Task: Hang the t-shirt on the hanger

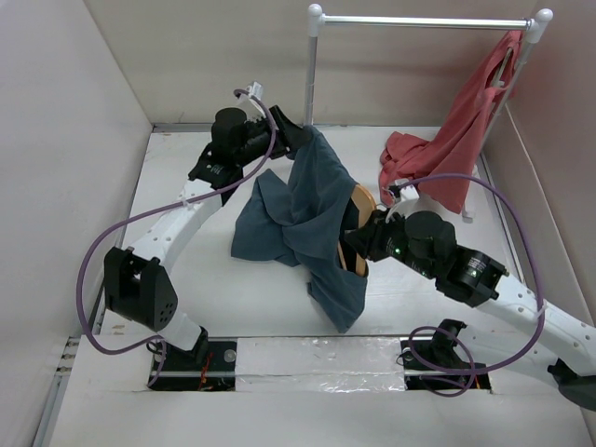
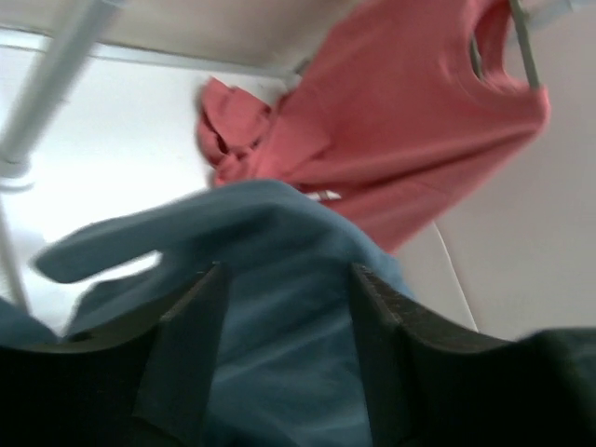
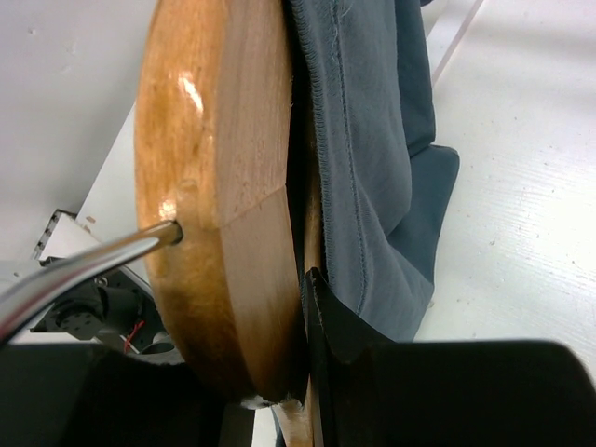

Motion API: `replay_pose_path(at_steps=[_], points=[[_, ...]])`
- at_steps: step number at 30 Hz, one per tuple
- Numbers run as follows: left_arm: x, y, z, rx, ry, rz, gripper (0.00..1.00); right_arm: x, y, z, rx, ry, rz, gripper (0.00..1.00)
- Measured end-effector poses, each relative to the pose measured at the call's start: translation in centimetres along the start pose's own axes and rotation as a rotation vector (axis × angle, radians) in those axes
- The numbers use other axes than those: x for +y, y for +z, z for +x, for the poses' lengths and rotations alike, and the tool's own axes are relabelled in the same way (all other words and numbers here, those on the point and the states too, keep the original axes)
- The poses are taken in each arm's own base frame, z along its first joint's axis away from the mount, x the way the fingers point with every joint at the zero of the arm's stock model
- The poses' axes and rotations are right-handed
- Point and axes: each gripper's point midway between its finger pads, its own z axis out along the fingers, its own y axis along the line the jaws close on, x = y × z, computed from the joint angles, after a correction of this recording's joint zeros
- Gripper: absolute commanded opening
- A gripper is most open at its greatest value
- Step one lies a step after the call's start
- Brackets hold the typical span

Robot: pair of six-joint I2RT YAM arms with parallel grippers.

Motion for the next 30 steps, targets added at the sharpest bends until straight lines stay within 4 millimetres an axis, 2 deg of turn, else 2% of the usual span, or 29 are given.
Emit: replay_pose_path(at_steps=[5,11,14,17,18,19,24,30], points=[[-1.8,0.0,1.0,0.040,0.048,0.084,0.38,-0.2,0.1,0.1,0.009,0.002,0.004,0.00],[-2.0,-0.1,1.6,0.057,0.089,0.128,0.41,-0.3,0.2,0.2,0.017,0.006,-0.003,0.00],[-2.1,-0.2,1.9,0.068,0.107,0.141,0.32,-0.2,0.4,0.4,0.029,0.007,-0.008,0.00],[-2.2,-0.2,1.9,0.069,0.124,0.150,0.17,-0.1,0.4,0.3,0.036,0.011,-0.018,0.00],[-2.2,-0.2,1.9,0.070,0.129,0.152,0.05,-0.1,0.4,0.1,0.033,0.013,-0.019,0.00],[-2.2,-0.2,1.9,0.070,0.132,0.155,0.00,-0.1,0.4,0.0,0.032,0.016,-0.021,0.00],[-2.7,-0.1,1.4,0.060,0.143,0.167,0.00,0.3,0.2,-0.2,0.031,0.025,-0.037,0.00],[-3.3,0.9,-1.3,0.005,0.175,0.127,0.00,0.4,0.0,-0.4,0.027,0.034,-0.045,0.00]])
